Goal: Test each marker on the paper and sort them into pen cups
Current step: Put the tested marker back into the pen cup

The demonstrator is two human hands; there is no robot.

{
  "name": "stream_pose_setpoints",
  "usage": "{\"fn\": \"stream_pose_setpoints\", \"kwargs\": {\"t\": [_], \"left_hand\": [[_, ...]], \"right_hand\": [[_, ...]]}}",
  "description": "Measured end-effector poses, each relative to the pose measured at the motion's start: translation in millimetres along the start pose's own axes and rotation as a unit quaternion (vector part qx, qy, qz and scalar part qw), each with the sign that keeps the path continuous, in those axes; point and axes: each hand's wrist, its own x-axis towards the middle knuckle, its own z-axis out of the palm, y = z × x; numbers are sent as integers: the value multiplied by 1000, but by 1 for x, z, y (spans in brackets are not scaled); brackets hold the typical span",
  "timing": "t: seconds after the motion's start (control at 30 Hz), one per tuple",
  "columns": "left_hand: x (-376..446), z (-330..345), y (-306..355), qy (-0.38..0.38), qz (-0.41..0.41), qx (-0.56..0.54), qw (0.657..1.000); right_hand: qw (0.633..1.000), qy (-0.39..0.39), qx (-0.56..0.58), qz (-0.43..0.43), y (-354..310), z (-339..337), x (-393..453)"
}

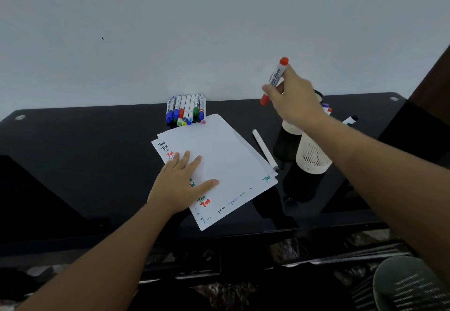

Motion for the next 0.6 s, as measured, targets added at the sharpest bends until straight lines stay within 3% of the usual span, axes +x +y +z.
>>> {"fn": "stream_pose_setpoints", "kwargs": {"t": [0.23, 0.6], "left_hand": [[0, -1, 1, 4, 2, -5, 1000], [4, 3, -2, 14, 5, -3, 1000]], "right_hand": [[996, 33, -58, 63, 41, -32, 39], [989, -6, -115, 96, 67, -28, 53]]}}
